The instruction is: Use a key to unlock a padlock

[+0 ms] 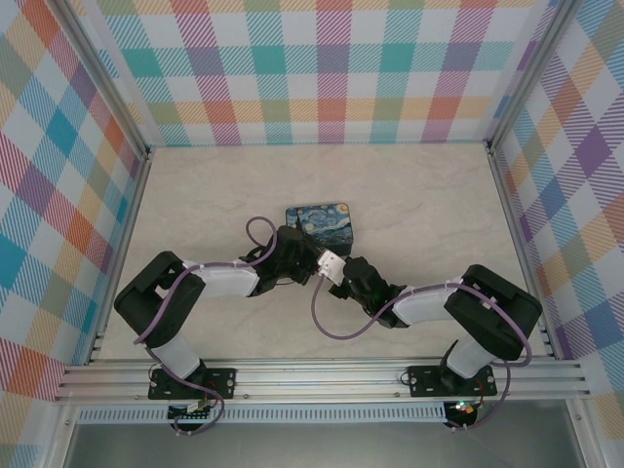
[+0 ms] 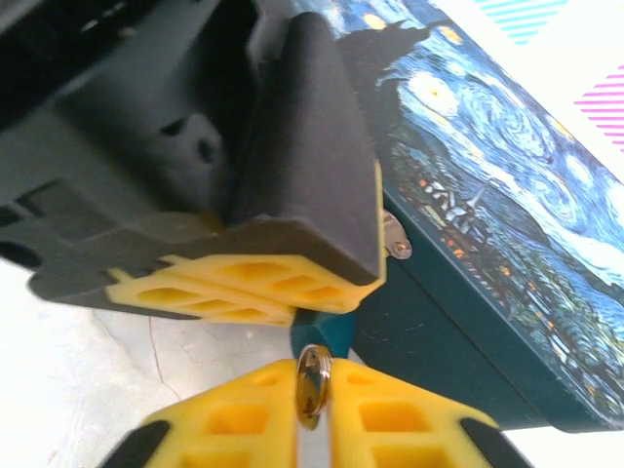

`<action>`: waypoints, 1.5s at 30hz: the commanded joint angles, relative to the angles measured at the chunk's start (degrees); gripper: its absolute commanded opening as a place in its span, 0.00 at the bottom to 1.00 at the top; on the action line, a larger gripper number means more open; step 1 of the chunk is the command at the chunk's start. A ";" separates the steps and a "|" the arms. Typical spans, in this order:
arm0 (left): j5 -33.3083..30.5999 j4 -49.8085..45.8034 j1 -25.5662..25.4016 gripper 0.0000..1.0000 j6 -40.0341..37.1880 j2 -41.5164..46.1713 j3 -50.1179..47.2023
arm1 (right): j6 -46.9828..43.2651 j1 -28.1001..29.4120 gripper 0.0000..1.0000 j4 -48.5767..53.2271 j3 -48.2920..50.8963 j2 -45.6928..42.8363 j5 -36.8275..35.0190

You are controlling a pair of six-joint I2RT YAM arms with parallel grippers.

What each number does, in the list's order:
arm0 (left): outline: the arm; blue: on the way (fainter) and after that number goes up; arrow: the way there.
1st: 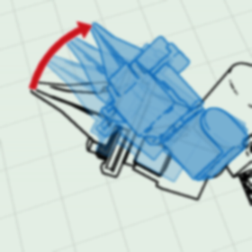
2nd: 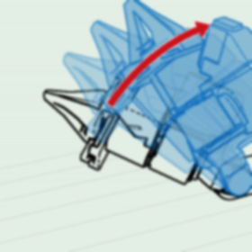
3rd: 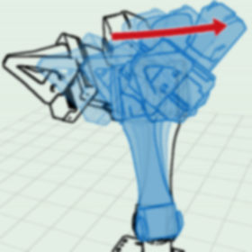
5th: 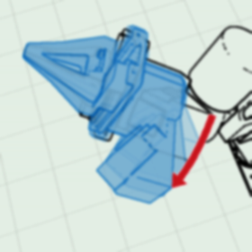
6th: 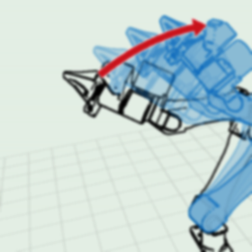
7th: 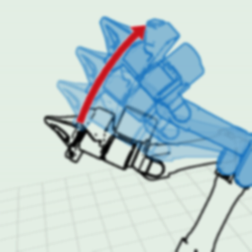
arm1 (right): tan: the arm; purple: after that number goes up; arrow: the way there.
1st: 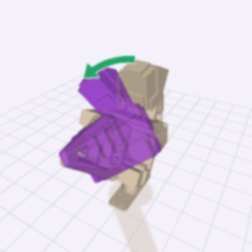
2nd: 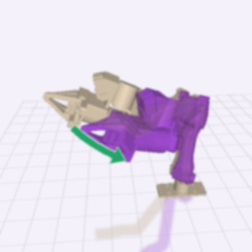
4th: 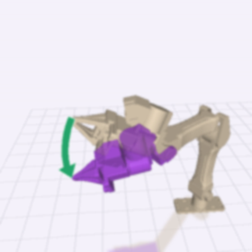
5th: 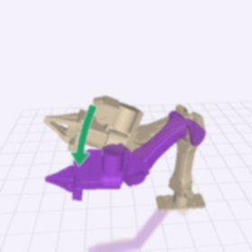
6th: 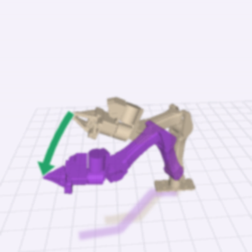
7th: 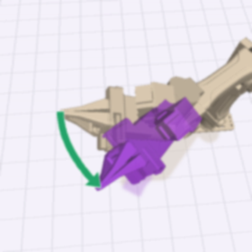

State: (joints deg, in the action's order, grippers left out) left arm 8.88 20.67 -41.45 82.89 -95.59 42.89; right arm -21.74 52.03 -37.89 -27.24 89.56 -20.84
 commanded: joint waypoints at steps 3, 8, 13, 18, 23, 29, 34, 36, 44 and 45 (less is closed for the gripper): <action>-0.12 -3.08 0.52 0.00 -0.56 1.03 -1.08 | 2.75 -0.39 0.00 -0.61 -2.10 0.44 -1.82; -0.05 -3.08 0.43 0.00 -0.52 1.03 -1.05 | 8.38 -0.59 0.00 0.89 -2.76 -0.09 -1.37; -0.01 -3.18 0.44 0.00 -0.50 1.12 -0.97 | 19.06 -3.81 0.00 1.33 -2.91 -1.04 4.46; -0.29 -3.18 0.43 0.00 -0.33 1.25 -1.18 | 30.60 -7.09 0.00 5.09 -3.90 -2.75 11.43; -0.40 -3.09 0.51 0.00 -0.28 1.41 -1.07 | 39.57 -8.15 0.00 5.41 -4.71 -2.82 14.71; -0.36 -2.56 0.67 0.00 -0.29 2.06 -1.34 | 44.06 -8.35 0.00 5.30 -5.04 -1.57 15.70; -1.15 -4.52 1.35 0.18 -1.22 4.86 -2.11 | 41.65 -8.36 0.00 8.08 -5.31 -2.27 14.84; -1.38 -5.29 1.65 0.26 -1.35 6.15 -2.62 | 40.55 -8.35 0.00 8.86 -5.25 -2.46 14.44; -1.76 -12.67 2.52 0.42 -3.44 12.41 -3.86 | 34.35 -8.35 0.00 9.25 -4.08 -2.15 14.56; -1.93 -12.95 2.52 0.43 -3.48 12.95 -4.13 | 34.15 -8.35 0.00 9.01 -3.94 -2.13 14.98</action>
State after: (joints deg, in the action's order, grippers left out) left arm 7.40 11.92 -39.48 80.88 -85.10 40.07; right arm 15.20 43.94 -29.36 -31.31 88.27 -5.52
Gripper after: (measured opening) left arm 0.427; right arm 0.057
